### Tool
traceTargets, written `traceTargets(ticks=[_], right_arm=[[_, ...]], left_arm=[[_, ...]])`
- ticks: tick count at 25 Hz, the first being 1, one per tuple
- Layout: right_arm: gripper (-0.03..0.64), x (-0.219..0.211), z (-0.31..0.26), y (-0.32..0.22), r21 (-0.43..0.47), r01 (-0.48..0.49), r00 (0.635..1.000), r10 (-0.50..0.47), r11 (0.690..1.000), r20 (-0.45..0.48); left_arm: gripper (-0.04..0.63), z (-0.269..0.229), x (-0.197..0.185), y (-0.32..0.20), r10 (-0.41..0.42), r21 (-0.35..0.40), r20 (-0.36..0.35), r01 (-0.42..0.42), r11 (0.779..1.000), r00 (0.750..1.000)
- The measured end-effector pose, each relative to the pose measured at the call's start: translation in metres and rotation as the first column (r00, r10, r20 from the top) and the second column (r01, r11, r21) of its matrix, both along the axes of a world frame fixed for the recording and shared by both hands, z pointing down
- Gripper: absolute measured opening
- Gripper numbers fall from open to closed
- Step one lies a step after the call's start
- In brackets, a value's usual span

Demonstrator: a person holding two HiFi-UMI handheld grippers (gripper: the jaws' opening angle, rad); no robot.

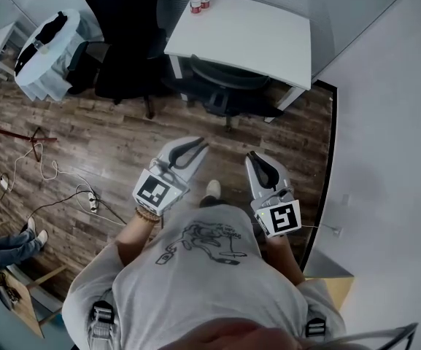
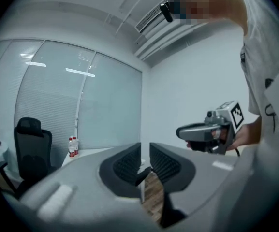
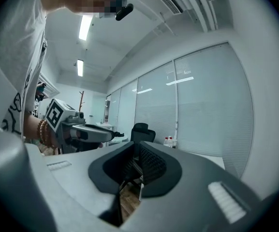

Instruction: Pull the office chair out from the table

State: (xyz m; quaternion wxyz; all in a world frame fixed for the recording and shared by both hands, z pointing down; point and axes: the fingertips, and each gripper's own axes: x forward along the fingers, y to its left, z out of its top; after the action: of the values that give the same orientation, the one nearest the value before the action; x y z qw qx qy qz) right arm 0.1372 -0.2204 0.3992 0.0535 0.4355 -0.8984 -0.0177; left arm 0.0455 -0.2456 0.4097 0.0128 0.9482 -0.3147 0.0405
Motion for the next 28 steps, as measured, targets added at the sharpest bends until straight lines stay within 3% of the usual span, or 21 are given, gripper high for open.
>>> traceTargets(ticks=[3,8,18,21,28], right_arm=[[0.055,0.004,0.01,-0.025,0.002,0.005,0.998,-0.005,1.0,-0.059],[0.115,0.01,0.043,-0.066,-0.046,0.032,0.979,-0.04,0.998,-0.201],[0.185,0.017,0.121,-0.137,-0.14,0.088,0.893,-0.14,0.986,-0.427],[0.199,0.022,0.148,-0.156,-0.166,0.097,0.858,-0.168,0.981,-0.486],[0.209,0.031,0.204,-0.189,-0.22,0.112,0.761,-0.226,0.969,-0.608]], left_arm=[[0.091,0.011,0.006,-0.029,0.005,0.036,0.086,-0.008,0.999,0.996],[0.128,0.045,0.014,-0.078,0.05,0.091,0.272,-0.077,0.993,0.961],[0.209,0.156,-0.003,-0.152,0.145,-0.003,0.525,-0.169,0.986,0.839],[0.222,0.183,-0.01,-0.172,0.159,-0.003,0.608,-0.198,0.98,0.778],[0.222,0.228,-0.02,-0.212,0.164,0.002,0.808,-0.281,0.96,0.566]])
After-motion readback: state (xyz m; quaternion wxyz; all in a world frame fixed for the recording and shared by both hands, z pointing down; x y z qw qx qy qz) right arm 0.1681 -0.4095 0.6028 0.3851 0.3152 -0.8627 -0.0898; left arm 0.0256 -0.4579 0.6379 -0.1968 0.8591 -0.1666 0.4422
